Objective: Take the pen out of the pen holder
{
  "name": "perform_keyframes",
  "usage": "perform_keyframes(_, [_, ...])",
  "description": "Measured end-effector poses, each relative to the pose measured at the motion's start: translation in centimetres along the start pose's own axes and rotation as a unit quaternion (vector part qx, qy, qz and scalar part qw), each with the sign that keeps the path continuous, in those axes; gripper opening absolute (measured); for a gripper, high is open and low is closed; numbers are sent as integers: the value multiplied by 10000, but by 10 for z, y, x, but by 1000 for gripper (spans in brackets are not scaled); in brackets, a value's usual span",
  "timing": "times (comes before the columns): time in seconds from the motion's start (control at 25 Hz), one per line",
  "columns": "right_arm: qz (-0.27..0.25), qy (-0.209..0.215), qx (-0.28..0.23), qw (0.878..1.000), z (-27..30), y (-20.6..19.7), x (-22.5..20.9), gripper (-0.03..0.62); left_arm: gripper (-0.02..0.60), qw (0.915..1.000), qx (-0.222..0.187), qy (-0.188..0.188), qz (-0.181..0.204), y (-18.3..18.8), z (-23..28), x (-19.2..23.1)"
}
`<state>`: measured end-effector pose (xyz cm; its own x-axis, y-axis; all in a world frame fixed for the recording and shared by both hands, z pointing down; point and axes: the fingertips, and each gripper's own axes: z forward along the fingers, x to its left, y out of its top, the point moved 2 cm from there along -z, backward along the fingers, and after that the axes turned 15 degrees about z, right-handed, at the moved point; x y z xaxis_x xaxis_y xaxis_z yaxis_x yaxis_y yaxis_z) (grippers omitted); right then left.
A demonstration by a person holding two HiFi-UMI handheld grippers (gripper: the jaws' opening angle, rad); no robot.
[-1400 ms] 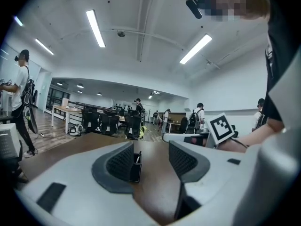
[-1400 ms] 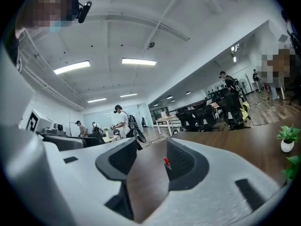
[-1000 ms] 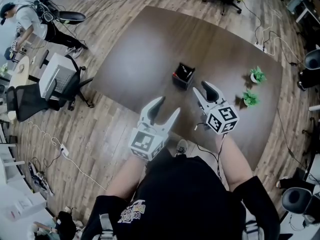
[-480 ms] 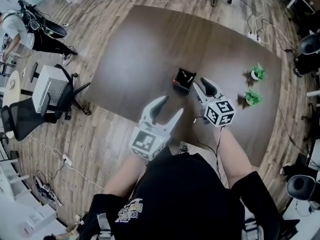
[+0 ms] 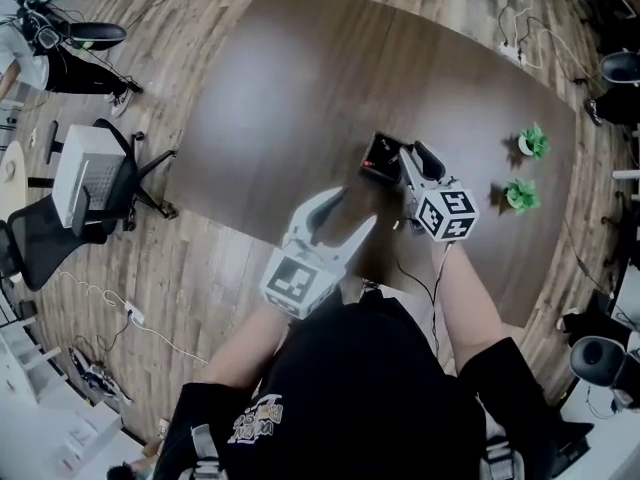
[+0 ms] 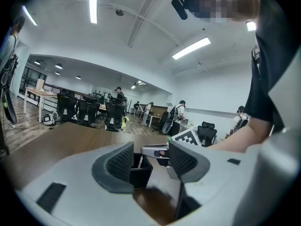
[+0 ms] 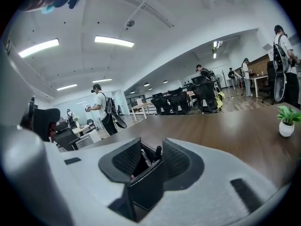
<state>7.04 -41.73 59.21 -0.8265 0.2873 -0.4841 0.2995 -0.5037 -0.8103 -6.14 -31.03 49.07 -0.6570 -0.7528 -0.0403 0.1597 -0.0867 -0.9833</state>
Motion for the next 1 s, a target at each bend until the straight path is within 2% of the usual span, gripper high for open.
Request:
perform_keyframes(0.28, [-182, -180, 49, 9997, 9, -7, -4, 133, 210, 9998, 0, -130, -126, -8, 2, 13])
perform_keyframes(0.52, [-559, -551, -46, 9969, 9, -8, -10, 52, 210, 9997, 37, -144, -191, -14, 0, 17])
perform_keyframes(0.6, [-648, -620, -68, 9959, 8, -8, -9, 52, 210, 9996, 78, -168, -229, -13, -2, 17])
perform_keyframes(1.0, [-751, -600, -227, 9951, 4, -1, 2, 34, 210, 9998, 41, -46, -203, -11, -8, 17])
